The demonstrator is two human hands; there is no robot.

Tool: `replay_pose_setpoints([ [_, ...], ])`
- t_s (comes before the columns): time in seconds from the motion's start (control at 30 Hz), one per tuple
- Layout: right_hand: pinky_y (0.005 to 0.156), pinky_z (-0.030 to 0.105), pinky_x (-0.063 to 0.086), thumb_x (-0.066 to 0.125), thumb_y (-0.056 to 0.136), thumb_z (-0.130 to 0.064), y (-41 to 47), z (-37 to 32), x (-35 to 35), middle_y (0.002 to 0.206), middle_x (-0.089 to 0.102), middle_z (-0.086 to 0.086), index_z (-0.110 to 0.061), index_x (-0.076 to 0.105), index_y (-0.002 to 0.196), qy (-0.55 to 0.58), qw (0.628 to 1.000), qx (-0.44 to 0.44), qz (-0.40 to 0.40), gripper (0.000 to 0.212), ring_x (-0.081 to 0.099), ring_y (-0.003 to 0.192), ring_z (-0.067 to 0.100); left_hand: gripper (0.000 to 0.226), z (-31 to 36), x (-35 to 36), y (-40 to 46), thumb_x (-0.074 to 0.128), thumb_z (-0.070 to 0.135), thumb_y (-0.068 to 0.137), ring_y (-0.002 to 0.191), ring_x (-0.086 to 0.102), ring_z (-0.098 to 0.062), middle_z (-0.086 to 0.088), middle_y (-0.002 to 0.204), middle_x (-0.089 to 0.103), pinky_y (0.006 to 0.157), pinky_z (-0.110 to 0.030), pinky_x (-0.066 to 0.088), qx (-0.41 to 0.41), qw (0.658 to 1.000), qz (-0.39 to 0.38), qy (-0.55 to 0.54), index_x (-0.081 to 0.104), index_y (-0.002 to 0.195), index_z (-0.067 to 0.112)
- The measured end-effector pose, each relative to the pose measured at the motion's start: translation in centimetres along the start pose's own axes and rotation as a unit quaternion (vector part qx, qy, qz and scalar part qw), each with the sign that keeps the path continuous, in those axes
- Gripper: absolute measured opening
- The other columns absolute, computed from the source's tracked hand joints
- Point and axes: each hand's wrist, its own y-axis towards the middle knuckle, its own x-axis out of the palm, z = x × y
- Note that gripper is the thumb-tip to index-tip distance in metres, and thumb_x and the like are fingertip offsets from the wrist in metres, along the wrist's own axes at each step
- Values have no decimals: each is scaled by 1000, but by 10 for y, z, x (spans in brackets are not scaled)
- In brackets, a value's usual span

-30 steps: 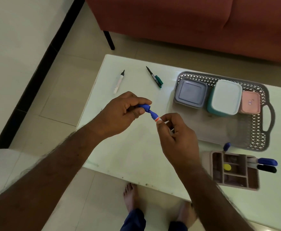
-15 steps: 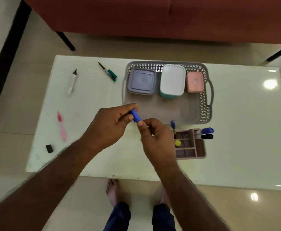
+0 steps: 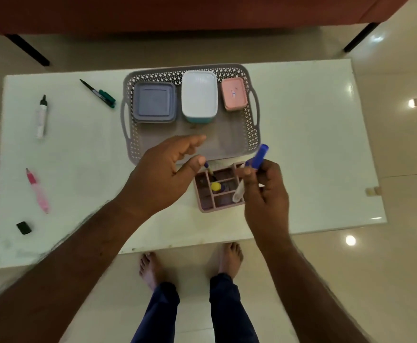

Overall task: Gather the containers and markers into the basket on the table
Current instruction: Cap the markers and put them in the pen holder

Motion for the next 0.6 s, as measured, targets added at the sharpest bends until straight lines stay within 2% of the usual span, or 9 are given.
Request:
replay_pose_setpoints([
  [0.13, 65, 11, 44, 55, 96, -41, 0, 34, -25, 95, 66, -16, -33, 50, 107, -66, 997, 11, 33, 14, 62, 84, -4, 29, 0, 17, -16, 61, 29, 95, 100, 62, -1, 9, 112, 68, 84, -3, 44, -21, 999, 35, 17, 64, 122, 19],
  [0.33, 63, 1, 41, 63, 94, -34, 3, 64, -19, 90, 61, -14, -29, 52, 101, -99, 995, 12, 23, 14, 61, 79, -1, 29, -7, 40, -46, 58, 34, 96, 98, 64, -7, 8, 110, 70, 80, -9, 43, -80, 996, -2, 26, 67, 117, 18],
  [0.4, 61, 3, 39, 63, 94, -35, 7, 67, -14, 88, 60, -15, -28, 53, 104, -116, 993, 23, 13, 15, 59, 76, -3, 34, -10, 45, -51, 55, 41, 95, 98, 63, -6, 10, 109, 70, 79, -10, 44, -88, 996, -8, 23, 67, 117, 18],
  [0.47, 65, 13, 41, 62, 94, -35, 13, 70, -8, 91, 61, -11, -26, 55, 109, -140, 990, 27, 11, 19, 59, 77, 5, 41, -12, 48, -55, 50, 46, 91, 98, 63, -5, 11, 110, 70, 79, -10, 44, -97, 995, -11, 23, 67, 117, 19],
  [0.53, 71, 24, 43, 61, 94, -35, 20, 74, -3, 97, 61, -9, -25, 56, 114, -169, 986, 13, 10, 23, 57, 86, 10, 43, -14, 51, -58, 49, 50, 93, 99, 63, -6, 11, 111, 70, 79, -12, 45, -105, 994, -13, 22, 66, 118, 19],
  [0.6, 74, 27, 43, 61, 93, -35, 26, 76, 0, 103, 63, -8, -24, 57, 118, -179, 984, 13, 6, 27, 56, 93, 10, 44, -15, 53, -59, 49, 51, 93, 100, 63, -6, 11, 112, 70, 79, -14, 46, -107, 994, -12, 21, 66, 118, 20],
])
